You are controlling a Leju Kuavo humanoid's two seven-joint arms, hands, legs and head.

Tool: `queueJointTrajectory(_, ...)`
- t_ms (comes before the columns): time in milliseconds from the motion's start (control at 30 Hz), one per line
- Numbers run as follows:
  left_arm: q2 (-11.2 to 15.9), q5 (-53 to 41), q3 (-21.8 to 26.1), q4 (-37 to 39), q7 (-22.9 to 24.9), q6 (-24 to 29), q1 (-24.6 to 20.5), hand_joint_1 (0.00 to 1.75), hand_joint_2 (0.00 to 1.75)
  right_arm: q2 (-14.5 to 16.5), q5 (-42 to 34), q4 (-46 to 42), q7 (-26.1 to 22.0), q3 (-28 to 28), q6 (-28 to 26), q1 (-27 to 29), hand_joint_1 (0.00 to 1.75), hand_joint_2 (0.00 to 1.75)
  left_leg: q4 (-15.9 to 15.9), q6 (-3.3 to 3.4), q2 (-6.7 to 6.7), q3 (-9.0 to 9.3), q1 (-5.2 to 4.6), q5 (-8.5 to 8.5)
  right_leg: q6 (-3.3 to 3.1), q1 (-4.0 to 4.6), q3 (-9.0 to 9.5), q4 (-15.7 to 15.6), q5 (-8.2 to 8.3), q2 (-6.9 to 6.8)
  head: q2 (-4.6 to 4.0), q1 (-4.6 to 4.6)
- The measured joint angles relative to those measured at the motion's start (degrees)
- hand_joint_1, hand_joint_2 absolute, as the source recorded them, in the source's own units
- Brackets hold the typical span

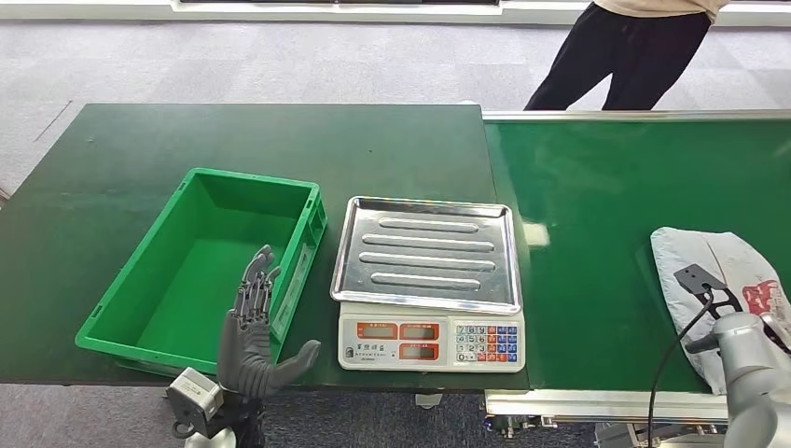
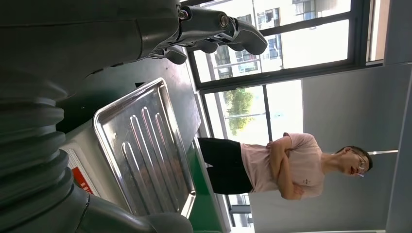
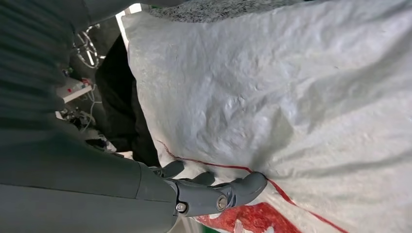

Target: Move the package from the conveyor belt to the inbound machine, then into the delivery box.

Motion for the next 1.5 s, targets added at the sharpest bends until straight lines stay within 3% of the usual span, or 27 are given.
queueJointTrajectory(33,0.02,0.09,-0.04,0.01,0.01,0.02,0.00,0.00,1.75,0.00,0.08,0.02,0.23,0.00,0.31,0.20,1.42,1.75,0.00,0.00,0.00,0.00,0.00,0.00,0.00,0.00,0.00,0.00,0.00,0.00,0.00,0.00)
queueJointTrajectory(67,0.02,0.18,-0.05,0.01,0.00,0.03,-0.01,0.00,1.75,0.00,0.11,0.04,0.35,0.00,0.52,0.39,1.75,1.75,0.00,0.00,0.00,0.00,0.00,0.00,0.00,0.00,0.00,0.00,0.00,0.00,0.00,0.00)
queueJointTrajectory(467,0.22,0.30,-0.06,-0.24,-0.31,0.78,0.02,0.00,1.75,0.00,0.57,0.09,-1.12,0.00,-0.08,2.04,1.75,1.75,0.02,0.00,-0.04,0.01,0.00,0.00,0.00,0.01,0.02,-0.01,0.00,-0.05,0.00,0.00)
queueJointTrajectory(633,0.48,0.23,-0.05,-0.68,-0.32,0.98,0.08,0.00,1.75,0.06,0.37,0.09,-2.12,0.00,-3.01,2.42,1.75,1.75,0.02,0.00,-0.05,-0.02,0.00,0.00,0.00,0.00,0.02,0.00,0.00,-0.07,0.00,0.00)
queueJointTrajectory(733,0.51,-0.07,-0.03,-1.45,-0.19,1.75,0.65,0.00,1.75,0.57,-1.29,-0.06,-9.86,-0.29,-12.57,2.37,1.75,1.75,0.01,0.00,-0.03,-0.20,0.00,0.00,0.00,0.00,0.06,0.04,0.01,-0.04,0.00,0.00)
queueJointTrajectory(867,0.51,-0.67,0.13,-3.69,0.21,3.43,2.08,0.00,1.75,3.06,-8.84,-2.71,-35.00,-2.32,-31.19,1.74,1.75,1.75,0.01,-0.02,0.05,-0.34,-0.01,0.02,0.01,0.02,0.16,0.08,0.03,0.07,0.00,0.00)
queueJointTrajectory(967,0.51,-1.07,0.46,-4.87,0.27,3.98,2.71,0.00,1.75,6.14,-14.22,-6.85,-47.17,-3.10,-36.50,1.44,1.75,1.75,0.02,-0.08,0.04,-0.11,0.00,0.10,0.01,0.04,0.15,0.09,0.05,0.08,0.00,-0.01)
queueJointTrajectory(1100,0.51,-1.58,0.66,-5.51,0.25,4.20,2.92,0.00,1.75,9.39,-17.81,-12.02,-50.59,-3.05,-37.40,2.03,1.75,1.75,0.02,-0.08,-0.13,-0.17,0.01,0.19,0.01,0.04,0.16,0.12,0.04,-0.15,0.00,0.00)
queueJointTrajectory(1233,0.51,-2.34,1.34,-5.91,0.03,4.19,2.68,0.00,1.75,13.43,-22.76,-22.48,-57.86,0.23,-39.35,5.88,1.75,1.75,0.02,-0.09,-0.11,-0.23,0.01,0.20,0.01,0.04,0.10,0.20,0.04,-0.13,0.00,0.00)
queueJointTrajectory(1367,0.69,-2.51,2.80,-5.95,-0.35,3.84,1.21,0.00,1.75,16.68,-19.04,-36.98,-54.87,11.88,-37.23,10.09,1.75,1.75,0.01,-0.14,0.06,-0.27,0.01,0.22,-0.04,0.05,-0.11,0.28,0.07,0.07,0.00,0.00)
queueJointTrajectory(1500,0.95,-2.42,4.34,-5.81,-1.18,3.63,-0.09,0.00,1.75,18.25,-16.03,-45.52,-53.64,24.40,-33.35,10.78,1.75,1.75,-0.01,-0.26,0.19,-0.33,0.02,0.31,-0.14,0.13,-0.18,0.32,0.14,0.20,0.00,-0.01)
